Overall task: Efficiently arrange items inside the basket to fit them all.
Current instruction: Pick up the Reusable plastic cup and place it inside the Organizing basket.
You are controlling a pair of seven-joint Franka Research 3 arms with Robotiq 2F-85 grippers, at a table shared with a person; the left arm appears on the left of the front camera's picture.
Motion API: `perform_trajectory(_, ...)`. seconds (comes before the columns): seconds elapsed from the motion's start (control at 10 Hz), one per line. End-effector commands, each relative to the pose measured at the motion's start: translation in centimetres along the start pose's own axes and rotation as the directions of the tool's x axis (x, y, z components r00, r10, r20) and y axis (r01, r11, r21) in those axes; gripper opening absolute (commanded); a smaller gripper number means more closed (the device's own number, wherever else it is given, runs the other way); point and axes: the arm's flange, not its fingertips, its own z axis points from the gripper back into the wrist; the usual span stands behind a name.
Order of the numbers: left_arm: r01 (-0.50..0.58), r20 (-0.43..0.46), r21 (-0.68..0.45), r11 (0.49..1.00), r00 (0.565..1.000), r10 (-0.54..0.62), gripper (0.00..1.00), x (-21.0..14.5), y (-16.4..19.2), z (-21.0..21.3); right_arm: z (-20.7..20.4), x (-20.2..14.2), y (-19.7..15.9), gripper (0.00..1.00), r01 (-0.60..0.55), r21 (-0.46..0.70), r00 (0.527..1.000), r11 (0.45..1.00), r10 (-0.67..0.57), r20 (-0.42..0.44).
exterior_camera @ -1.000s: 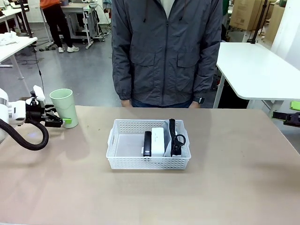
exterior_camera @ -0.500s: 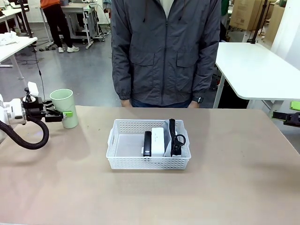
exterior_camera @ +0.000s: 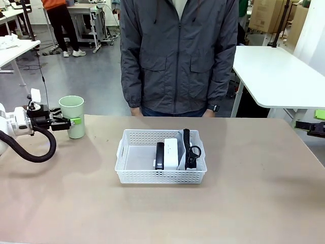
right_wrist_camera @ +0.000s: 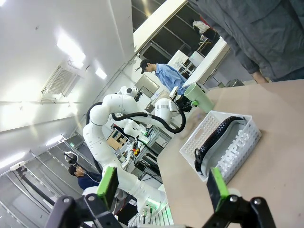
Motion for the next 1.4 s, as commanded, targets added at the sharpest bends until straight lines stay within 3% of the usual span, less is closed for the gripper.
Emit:
perform_trajectory(0.0,-0.023,0.020,-0.014,1.000,1.000,0.023,1.00,0.3,0.4,0.5,-0.1,0.0,0.3,1.00,-0.009,0.010,1.000,1.000,0.009,0.009)
perform_trajectory(0.1,-0.027,0.018,-0.016,0.999,0.999,0.028,1.00,0.3,0.4,0.4,-0.1,0.0,0.3,1.00,-0.009,0.010,1.000,1.000,0.009,0.009)
perform_trajectory(0.2,-0.004,0.002,-0.012,1.000,1.000,0.004,0.57,0.3,0.3,0.4,-0.1,0.0,0.3,1.00,-0.009,0.010,1.000,1.000,0.009,0.009)
perform_trajectory(0.3,0.002,-0.006,-0.017,1.000,1.000,-0.002,0.42,0.4,0.1,0.4,-0.1,0.0,0.3,1.00,-0.009,0.010,1.000,1.000,0.009,0.009)
perform_trajectory(0.4,0.005,-0.005,-0.020,1.000,1.000,-0.005,0.00,0.4,0.1,0.5,-0.1,0.0,0.3,1.00,-0.009,0.010,1.000,1.000,0.009,0.009)
perform_trajectory(0.5,0.015,-0.010,-0.015,1.000,1.000,-0.016,0.35,0.6,-0.1,0.8,-0.1,0.0,0.3,1.00,-0.009,0.010,1.000,1.000,0.009,0.009)
perform_trajectory(0.6,0.026,-0.009,-0.019,0.999,1.000,-0.026,0.00,1.1,-0.5,1.3,-0.1,0.0,0.3,1.00,-0.009,0.010,1.000,1.000,0.009,0.009)
perform_trajectory(0.8,0.077,-0.063,-0.121,0.990,0.994,-0.085,0.00,2.8,-2.8,2.5,-0.1,0.0,0.3,1.00,-0.009,0.010,1.000,1.000,0.009,0.009)
perform_trajectory(0.9,0.076,-0.118,-0.185,0.980,0.988,-0.099,0.29,4.1,-4.6,3.7,-0.1,0.0,0.3,1.00,-0.009,0.010,1.000,1.000,0.009,0.009)
perform_trajectory(1.0,0.040,-0.166,-0.239,0.970,0.983,-0.081,0.29,5.2,-6.2,5.3,-0.1,0.0,0.3,1.00,-0.009,0.010,1.000,1.000,0.009,0.009)
perform_trajectory(1.1,0.000,-0.205,-0.297,0.955,0.977,-0.064,0.00,6.3,-7.7,7.4,-0.1,0.0,0.3,1.00,-0.009,0.010,1.000,1.000,0.009,0.009)
perform_trajectory(1.2,0.020,-0.214,-0.291,0.957,0.973,-0.085,0.29,7.0,-8.8,9.1,-0.1,0.0,0.3,1.00,-0.009,0.010,1.000,1.000,0.009,0.009)
perform_trajectory(1.3,0.045,-0.228,-0.254,0.966,0.968,-0.105,0.00,7.3,-9.7,10.3,-0.1,0.0,0.3,1.00,-0.009,0.010,1.000,1.000,0.009,0.009)
